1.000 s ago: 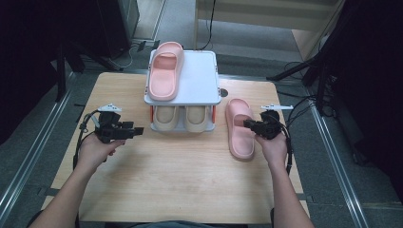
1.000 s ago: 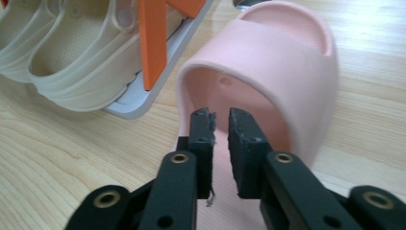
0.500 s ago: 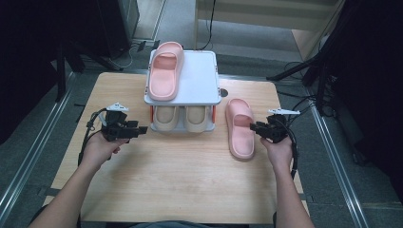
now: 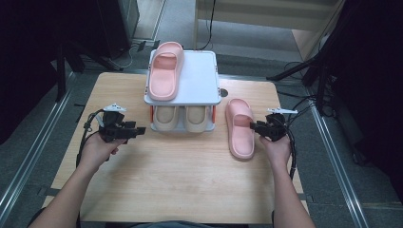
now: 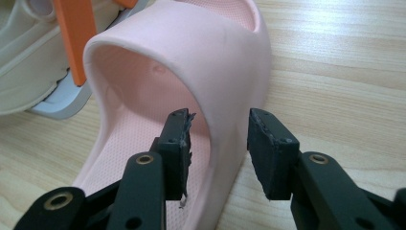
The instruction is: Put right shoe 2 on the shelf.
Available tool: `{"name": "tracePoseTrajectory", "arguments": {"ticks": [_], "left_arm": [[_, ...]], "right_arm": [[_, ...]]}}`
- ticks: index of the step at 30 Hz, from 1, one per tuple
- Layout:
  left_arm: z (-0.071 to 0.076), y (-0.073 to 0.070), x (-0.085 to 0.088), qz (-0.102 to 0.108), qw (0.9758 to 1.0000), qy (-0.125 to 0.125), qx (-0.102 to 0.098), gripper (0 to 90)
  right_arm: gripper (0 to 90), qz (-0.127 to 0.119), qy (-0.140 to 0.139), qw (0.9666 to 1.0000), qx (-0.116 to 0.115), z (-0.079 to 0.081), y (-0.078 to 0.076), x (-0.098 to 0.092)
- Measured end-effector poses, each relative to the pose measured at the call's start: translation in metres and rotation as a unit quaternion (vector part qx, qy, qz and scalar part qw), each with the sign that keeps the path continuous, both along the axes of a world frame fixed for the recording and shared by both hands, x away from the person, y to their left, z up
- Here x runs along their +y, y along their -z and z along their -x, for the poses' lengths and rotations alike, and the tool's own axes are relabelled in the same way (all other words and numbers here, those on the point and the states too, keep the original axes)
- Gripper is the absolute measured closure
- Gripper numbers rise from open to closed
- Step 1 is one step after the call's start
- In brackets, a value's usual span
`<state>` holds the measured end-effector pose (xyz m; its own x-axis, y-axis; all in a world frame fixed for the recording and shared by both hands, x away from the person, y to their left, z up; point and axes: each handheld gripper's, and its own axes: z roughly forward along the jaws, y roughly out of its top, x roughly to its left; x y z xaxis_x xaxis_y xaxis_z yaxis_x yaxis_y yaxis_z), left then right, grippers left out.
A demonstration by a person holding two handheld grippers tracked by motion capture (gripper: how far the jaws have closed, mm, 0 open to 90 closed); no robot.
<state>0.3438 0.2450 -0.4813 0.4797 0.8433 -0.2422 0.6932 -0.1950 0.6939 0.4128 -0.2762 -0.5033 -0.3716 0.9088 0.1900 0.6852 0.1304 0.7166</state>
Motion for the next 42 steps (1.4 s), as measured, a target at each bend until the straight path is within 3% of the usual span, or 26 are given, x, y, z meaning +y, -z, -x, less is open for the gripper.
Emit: {"name": "tracePoseTrajectory", "arguments": {"ticks": [4,7,9,12,18,23,28,30,36,42], "left_arm": [[0.003,0.001,0.002,-0.001,1.0000,0.000,0.003,42.7],[0.004,0.001,0.004,-0.003,1.0000,-0.001,0.005,42.5],[0.006,0.001,0.005,0.000,1.0000,-0.005,0.003,42.5],[0.008,0.002,0.008,-0.002,1.0000,-0.007,0.004,42.5],[0.010,0.003,0.012,-0.002,0.9999,-0.013,0.005,42.7],[0.013,0.003,0.014,-0.003,0.9999,-0.014,0.004,42.8],[0.014,0.004,0.015,-0.001,0.9998,-0.017,0.004,43.0],[0.015,0.004,0.016,-0.001,0.9998,-0.019,0.003,43.1],[0.017,0.004,0.017,0.001,0.9998,-0.021,0.005,43.0],[0.018,0.004,0.017,-0.002,0.9998,-0.017,0.002,43.1]], "right_arm": [[61.0,-0.007,0.010,0.9999,0.004,-0.008,0.006,0.003],[61.0,-0.002,0.009,0.9999,0.010,-0.011,0.009,0.006],[60.8,0.016,0.011,0.9998,0.011,-0.015,0.011,0.011],[61.8,0.016,0.017,0.9997,0.010,-0.019,0.013,0.011],[66.2,0.009,0.021,0.9996,0.014,-0.023,0.015,0.007],[70.3,0.026,0.025,0.9992,0.014,-0.025,0.013,0.011],[71.7,0.025,0.029,0.9991,0.016,-0.026,0.012,0.012],[77.2,0.032,0.039,0.9986,0.017,-0.027,0.010,0.012],[80.8,0.023,0.042,0.9986,0.023,-0.029,0.009,0.008],[82.9,0.013,0.058,0.9971,0.046,-0.032,0.003,0.007]]}}
